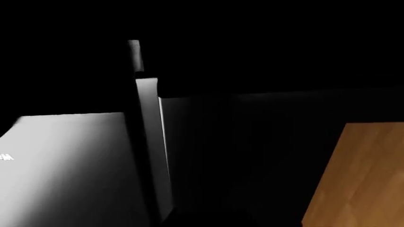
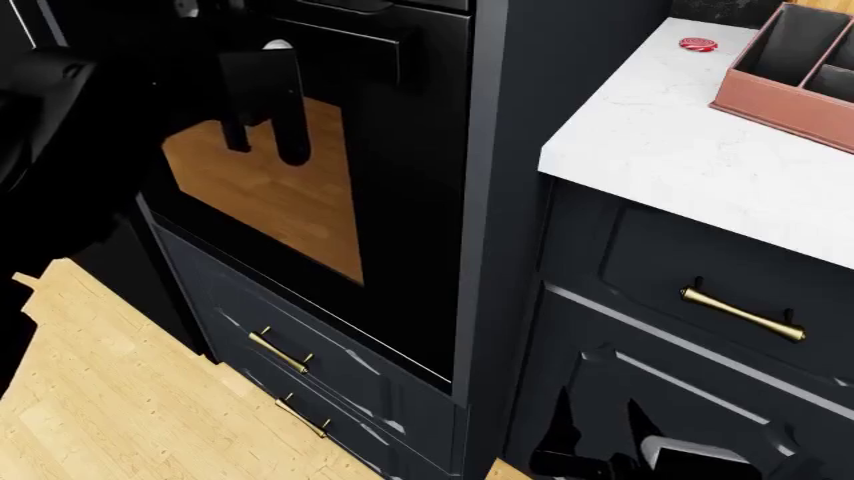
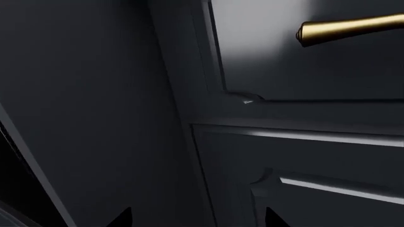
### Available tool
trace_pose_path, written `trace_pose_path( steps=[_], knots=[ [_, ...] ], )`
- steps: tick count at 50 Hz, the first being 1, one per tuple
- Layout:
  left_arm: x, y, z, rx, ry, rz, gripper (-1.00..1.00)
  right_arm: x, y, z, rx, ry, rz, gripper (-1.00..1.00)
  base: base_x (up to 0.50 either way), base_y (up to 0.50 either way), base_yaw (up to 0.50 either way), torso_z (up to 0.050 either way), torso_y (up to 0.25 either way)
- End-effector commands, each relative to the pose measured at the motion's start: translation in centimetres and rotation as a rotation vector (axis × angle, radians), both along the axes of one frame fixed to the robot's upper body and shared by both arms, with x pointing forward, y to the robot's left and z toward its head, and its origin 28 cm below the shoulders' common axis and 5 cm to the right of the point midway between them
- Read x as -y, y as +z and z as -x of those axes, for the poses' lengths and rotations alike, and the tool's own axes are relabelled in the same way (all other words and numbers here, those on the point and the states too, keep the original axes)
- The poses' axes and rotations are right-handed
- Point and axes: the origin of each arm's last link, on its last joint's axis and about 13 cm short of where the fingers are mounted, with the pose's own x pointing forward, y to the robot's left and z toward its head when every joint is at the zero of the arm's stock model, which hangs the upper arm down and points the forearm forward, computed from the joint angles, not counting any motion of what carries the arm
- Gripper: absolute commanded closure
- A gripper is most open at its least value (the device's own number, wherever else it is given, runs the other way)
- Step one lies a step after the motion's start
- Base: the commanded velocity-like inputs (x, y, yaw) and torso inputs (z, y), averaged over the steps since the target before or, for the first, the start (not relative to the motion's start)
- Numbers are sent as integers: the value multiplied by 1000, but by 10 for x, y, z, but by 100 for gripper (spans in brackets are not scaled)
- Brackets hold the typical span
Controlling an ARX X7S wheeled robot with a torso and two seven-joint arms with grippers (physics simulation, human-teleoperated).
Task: Open the oven door
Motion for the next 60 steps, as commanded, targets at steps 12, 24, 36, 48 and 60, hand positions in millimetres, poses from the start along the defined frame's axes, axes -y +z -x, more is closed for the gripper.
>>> trace_pose_path(
  steps=[12,24,36,48,60],
  knots=[
    [-1,-3,15,3,-24,4,100,0,0,0,4,3,-5,-100,0,0,0,0,1],
    [-6,-6,26,22,-32,18,100,-1,1,1,8,6,-6,-100,0,0,0,0,0],
    [-8,-8,40,40,-40,33,100,-1,2,1,10,9,-6,-100,0,0,0,0,1],
    [-10,-14,53,61,-53,45,100,-2,3,2,13,12,-6,-100,0,0,-2,0,2],
    [-14,-19,68,58,-52,49,100,-3,4,0,14,20,-4,-100,1,-2,-2,0,2]
  ],
)
